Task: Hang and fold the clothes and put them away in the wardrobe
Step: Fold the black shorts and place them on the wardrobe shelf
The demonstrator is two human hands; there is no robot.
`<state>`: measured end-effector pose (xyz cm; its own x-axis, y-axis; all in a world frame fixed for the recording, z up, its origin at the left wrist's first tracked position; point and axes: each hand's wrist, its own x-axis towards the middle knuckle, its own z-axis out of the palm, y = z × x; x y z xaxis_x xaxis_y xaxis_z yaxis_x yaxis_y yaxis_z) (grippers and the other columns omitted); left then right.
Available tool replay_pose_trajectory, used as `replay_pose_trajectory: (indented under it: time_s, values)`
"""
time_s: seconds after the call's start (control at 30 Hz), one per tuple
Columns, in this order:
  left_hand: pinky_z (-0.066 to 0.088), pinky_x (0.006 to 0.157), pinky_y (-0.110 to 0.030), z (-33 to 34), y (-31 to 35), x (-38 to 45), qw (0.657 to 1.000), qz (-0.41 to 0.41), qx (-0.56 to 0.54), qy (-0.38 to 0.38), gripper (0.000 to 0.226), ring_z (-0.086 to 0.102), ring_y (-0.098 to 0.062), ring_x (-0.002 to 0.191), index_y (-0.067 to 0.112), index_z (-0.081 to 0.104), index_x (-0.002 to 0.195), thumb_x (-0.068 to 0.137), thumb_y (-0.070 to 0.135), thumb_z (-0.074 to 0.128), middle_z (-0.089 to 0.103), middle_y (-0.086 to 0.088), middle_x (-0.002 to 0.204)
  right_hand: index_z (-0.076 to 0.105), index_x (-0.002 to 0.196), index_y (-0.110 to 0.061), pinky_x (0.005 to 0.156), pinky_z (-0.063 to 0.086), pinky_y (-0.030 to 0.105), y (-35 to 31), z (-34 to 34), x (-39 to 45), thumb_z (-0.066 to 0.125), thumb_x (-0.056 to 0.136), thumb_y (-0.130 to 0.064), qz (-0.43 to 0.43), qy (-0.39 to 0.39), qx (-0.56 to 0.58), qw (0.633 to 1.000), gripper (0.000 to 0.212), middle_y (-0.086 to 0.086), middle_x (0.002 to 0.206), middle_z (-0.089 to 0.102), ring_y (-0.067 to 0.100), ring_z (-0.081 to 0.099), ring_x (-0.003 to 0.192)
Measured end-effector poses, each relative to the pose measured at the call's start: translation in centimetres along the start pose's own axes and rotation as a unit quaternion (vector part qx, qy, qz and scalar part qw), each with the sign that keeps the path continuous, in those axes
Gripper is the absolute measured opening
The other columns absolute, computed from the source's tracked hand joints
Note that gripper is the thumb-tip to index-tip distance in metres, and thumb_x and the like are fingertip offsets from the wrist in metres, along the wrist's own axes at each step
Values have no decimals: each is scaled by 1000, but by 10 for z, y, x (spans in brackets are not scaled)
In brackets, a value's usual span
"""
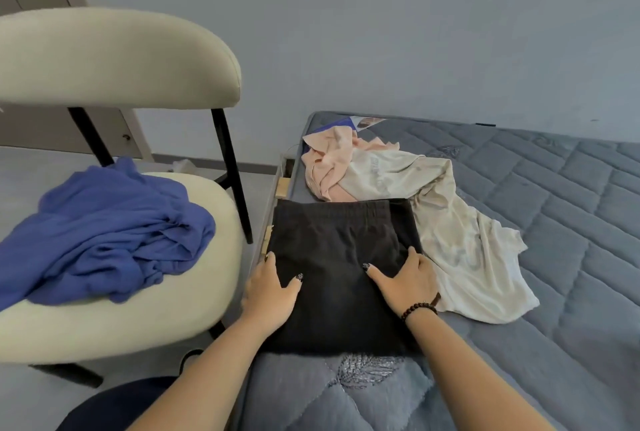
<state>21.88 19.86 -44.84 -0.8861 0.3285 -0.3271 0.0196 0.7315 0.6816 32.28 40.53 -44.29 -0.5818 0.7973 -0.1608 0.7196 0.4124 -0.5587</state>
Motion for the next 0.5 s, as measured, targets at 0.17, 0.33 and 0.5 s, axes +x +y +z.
replay_pose_trajectory:
  time_s: [0.17,0.33,0.5]
  values:
    - [49,88,-36,-4,8,17,988,-14,-140,65,41,57,-25,111,13,51,116,86,35,66,58,1,114,26,144,-14,105,37,51,-6,-1,21,74,58,-68,27,40,46,998,112,10,144,34,31,36,133]
    - [39,75,-23,-16,26,29,982,-8,-165,91,28,55,-10,94,13,59,112,87,22,68,55,11,97,46,123,-13,93,49,39,-13,-9,41,86,43,-52,7,22,128,992,98,5,121,56,25,55,112]
    - [57,80,-37,-25,25,43,958,-114,-261,-24,24,70,-25,84,14,71,83,77,36,77,74,-4,88,54,117,-12,80,45,29,-18,-17,54,88,59,-35,-25,-31,79,996,71,4,111,62,25,58,104]
